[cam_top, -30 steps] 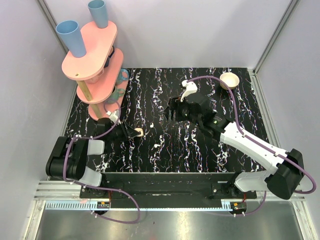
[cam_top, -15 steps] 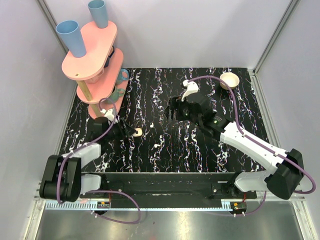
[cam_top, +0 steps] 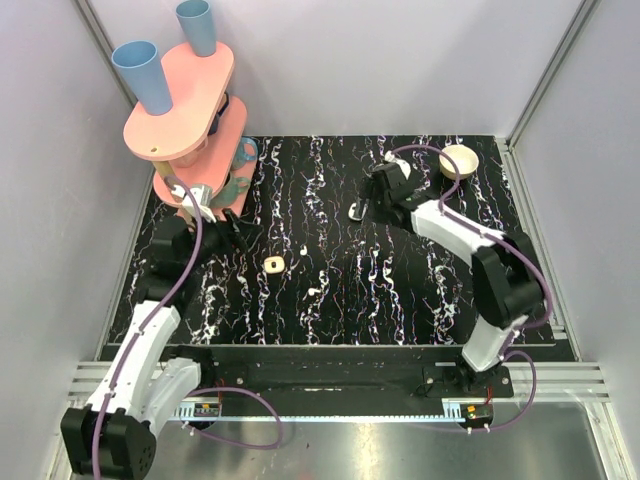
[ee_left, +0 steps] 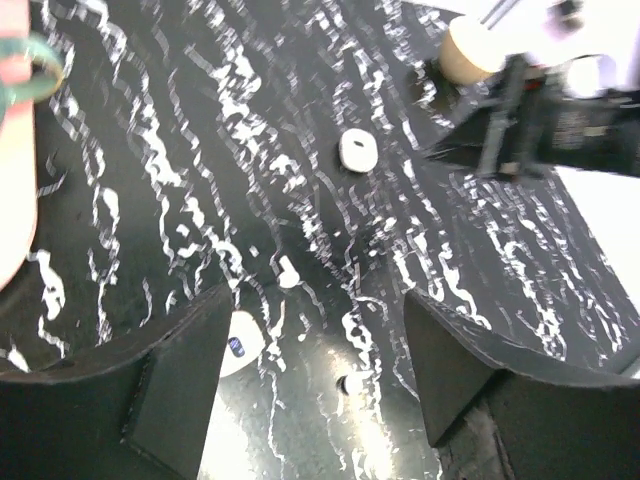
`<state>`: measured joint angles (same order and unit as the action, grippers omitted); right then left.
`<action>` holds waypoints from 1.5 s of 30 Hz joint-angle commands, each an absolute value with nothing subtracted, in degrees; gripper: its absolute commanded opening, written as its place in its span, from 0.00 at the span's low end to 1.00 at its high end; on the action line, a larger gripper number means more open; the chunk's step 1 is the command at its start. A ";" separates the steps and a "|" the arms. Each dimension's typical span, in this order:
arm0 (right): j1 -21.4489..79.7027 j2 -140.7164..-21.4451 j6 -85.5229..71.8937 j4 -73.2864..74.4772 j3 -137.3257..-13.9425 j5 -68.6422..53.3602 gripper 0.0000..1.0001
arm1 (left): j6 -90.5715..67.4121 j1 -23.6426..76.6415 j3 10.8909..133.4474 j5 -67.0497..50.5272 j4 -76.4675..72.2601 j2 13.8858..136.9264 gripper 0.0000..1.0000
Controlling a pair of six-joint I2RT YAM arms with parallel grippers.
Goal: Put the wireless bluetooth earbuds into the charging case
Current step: Pick up the charging case from the center of the board.
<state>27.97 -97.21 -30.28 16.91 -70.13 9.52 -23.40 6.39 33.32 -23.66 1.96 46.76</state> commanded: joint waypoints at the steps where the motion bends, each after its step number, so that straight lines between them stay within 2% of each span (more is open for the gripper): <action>1: 26.89 -105.70 -35.32 17.23 -77.68 11.59 0.85 | -15.65 7.91 43.06 -29.53 11.59 45.35 0.78; 2: 26.89 -107.30 -36.64 17.14 -78.65 11.60 0.85 | -14.25 8.52 43.76 -30.05 11.78 45.09 0.89; 4: 26.81 -111.85 -36.56 17.14 -82.25 10.38 0.85 | -13.45 8.96 44.03 -30.50 11.43 44.21 0.98; 8: 26.89 -118.64 -35.08 18.36 -88.14 9.40 0.83 | -13.52 10.02 41.75 -29.45 9.50 43.86 0.99; 12: 26.81 -121.46 -33.49 19.59 -91.83 14.49 0.82 | -14.94 10.81 40.26 -30.24 6.60 43.33 0.99; 20: 27.25 -124.19 -30.25 20.48 -92.98 14.94 0.70 | -16.79 11.25 39.11 -29.35 4.48 43.33 0.99; 27: 27.51 -125.51 -27.51 20.92 -93.51 13.71 0.67 | -17.31 11.16 38.41 -29.09 3.78 43.33 0.99; 28: 27.60 -125.42 -26.90 21.27 -93.69 13.88 0.64 | -17.31 11.16 38.41 -28.92 3.95 43.33 0.99; 29: 27.68 -125.33 -25.50 21.18 -93.52 14.15 0.54 | -17.31 11.25 38.50 -28.83 4.13 43.33 0.99; 32: 28.12 -124.45 -20.94 20.74 -92.47 13.27 0.52 | -17.23 11.25 38.50 -28.65 4.22 43.33 0.99; 35: 28.30 -124.01 -16.37 21.44 -92.20 12.92 0.54 | -17.49 11.16 38.15 -28.83 3.78 43.33 0.99; 36: 28.30 -123.93 -15.65 21.97 -92.20 13.70 0.58 | -17.58 11.16 38.14 -28.92 3.61 43.24 0.99; 42: 28.39 -123.49 -7.31 22.85 -90.18 13.36 0.66 | -17.58 11.34 37.97 -29.09 3.52 42.98 0.99; 45: 28.39 -123.66 -4.84 22.33 -89.39 14.94 0.65 | -17.58 11.51 37.79 -29.00 3.52 42.71 0.99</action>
